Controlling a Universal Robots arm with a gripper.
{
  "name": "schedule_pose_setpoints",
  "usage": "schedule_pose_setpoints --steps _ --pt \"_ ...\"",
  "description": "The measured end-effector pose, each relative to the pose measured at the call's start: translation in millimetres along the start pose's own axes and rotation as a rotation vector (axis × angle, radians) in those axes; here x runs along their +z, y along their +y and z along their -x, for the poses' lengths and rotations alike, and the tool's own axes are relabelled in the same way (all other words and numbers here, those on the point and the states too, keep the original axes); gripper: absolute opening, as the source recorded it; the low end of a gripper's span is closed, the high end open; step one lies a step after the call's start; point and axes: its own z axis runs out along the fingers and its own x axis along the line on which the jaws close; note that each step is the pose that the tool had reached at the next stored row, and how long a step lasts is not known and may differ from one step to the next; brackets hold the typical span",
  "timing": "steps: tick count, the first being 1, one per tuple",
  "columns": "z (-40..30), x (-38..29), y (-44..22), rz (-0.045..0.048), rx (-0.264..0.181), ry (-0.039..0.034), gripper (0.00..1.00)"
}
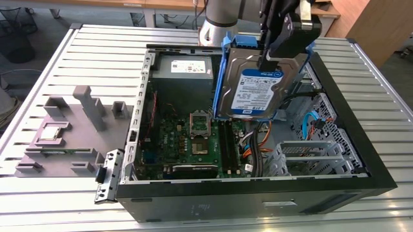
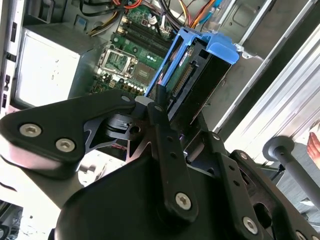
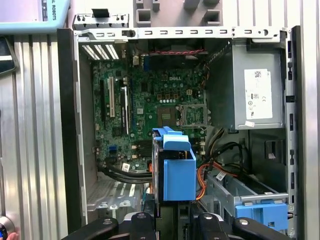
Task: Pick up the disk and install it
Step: 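Pick up the disk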
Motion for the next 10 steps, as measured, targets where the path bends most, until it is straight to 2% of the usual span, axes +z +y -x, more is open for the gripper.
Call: schedule_pose_setpoints --steps 4,10 --pt "-1.0 0.1 -5.7 0.0001 0.000 0.0000 0.35" --pt "-5.1 -0.2 -8.6 0.0001 0.000 0.0002 0.35"
